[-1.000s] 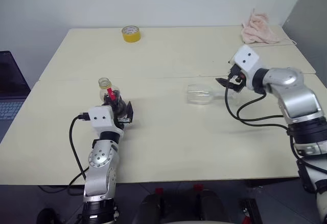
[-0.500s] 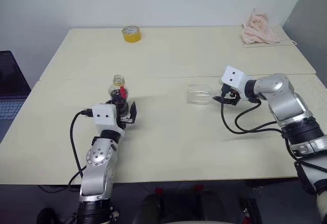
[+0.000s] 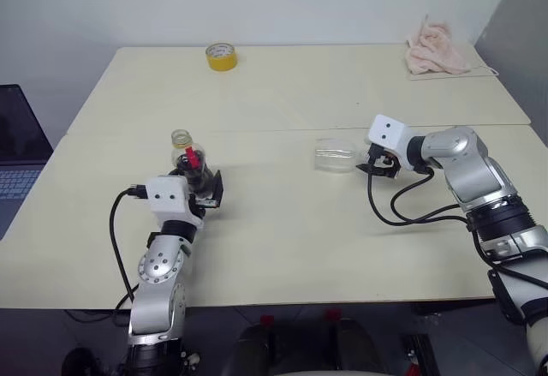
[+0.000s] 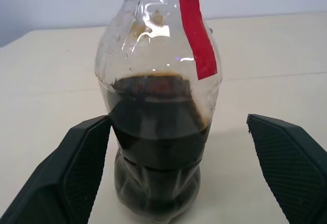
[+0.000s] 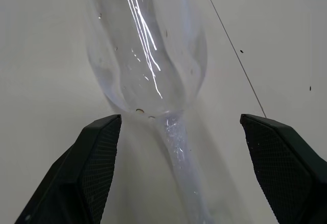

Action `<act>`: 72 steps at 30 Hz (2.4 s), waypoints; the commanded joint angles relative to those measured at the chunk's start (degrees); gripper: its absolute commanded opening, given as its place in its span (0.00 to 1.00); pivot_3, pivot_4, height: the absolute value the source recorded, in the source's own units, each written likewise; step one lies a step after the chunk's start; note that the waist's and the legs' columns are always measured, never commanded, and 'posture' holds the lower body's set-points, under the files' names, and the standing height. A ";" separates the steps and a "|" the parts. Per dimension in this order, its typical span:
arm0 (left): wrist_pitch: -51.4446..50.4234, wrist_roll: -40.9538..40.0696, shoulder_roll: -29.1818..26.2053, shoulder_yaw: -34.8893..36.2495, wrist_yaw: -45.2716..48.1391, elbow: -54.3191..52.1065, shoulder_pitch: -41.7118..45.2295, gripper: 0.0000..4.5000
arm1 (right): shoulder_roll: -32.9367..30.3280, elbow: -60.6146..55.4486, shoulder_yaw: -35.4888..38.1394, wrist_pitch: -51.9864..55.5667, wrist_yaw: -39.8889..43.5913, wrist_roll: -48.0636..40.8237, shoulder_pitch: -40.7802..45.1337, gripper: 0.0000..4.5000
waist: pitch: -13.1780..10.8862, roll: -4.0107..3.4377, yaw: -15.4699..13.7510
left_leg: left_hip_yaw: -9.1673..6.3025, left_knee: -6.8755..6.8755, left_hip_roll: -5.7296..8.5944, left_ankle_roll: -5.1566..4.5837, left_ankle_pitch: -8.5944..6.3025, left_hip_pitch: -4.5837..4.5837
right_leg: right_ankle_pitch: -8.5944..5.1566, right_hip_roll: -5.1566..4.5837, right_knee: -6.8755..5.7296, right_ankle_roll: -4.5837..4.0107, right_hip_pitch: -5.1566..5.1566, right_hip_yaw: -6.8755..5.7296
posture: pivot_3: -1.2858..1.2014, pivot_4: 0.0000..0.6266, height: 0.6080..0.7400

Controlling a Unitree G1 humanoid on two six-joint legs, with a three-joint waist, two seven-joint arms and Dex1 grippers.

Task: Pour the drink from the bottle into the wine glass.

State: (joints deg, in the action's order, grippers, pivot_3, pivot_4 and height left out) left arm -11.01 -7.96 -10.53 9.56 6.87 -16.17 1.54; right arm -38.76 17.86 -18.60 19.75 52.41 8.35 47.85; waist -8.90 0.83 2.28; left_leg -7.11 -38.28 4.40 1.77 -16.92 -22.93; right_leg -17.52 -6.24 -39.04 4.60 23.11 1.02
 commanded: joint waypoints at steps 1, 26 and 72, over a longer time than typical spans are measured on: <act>-1.05 -1.06 -1.13 2.07 0.06 -5.64 -1.76 1.00 | -0.19 0.36 0.73 -0.60 0.33 1.03 1.12 0.88 | 0.00 0.00 0.00 | 0.00 0.01 0.00 0.00 0.00 0.00 | 0.00 0.00 0.00 0.00 0.00 0.00 | 0.52 0.24 1.00; -19.25 -22.31 -20.17 4.09 21.40 -23.63 -8.43 1.00 | 1.39 6.62 0.41 -3.43 0.12 4.73 2.56 0.75 | -0.01 -0.01 -0.13 | 0.00 0.08 -0.03 0.00 0.00 0.01 | 0.00 0.02 0.05 -0.01 0.00 0.02 | 0.52 0.24 1.00; -24.58 -17.60 -19.49 -8.82 20.80 -21.57 2.01 1.00 | 32.54 -0.58 12.36 -22.14 -26.72 -8.44 -19.41 0.04 | 0.02 -0.06 0.96 | -0.09 0.13 -0.05 0.02 0.01 0.09 | 0.00 0.07 -0.02 -0.01 -0.03 -0.03 | 0.52 0.24 1.00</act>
State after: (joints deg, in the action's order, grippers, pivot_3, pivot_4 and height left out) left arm -36.92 -25.91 -30.04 0.37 27.92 -36.42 3.13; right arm -5.05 18.45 -6.38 -2.39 25.84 -0.61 29.68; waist -8.88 0.77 3.25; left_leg -7.20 -38.16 4.36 1.79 -16.91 -22.84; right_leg -17.51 -6.17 -39.05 4.59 23.06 0.99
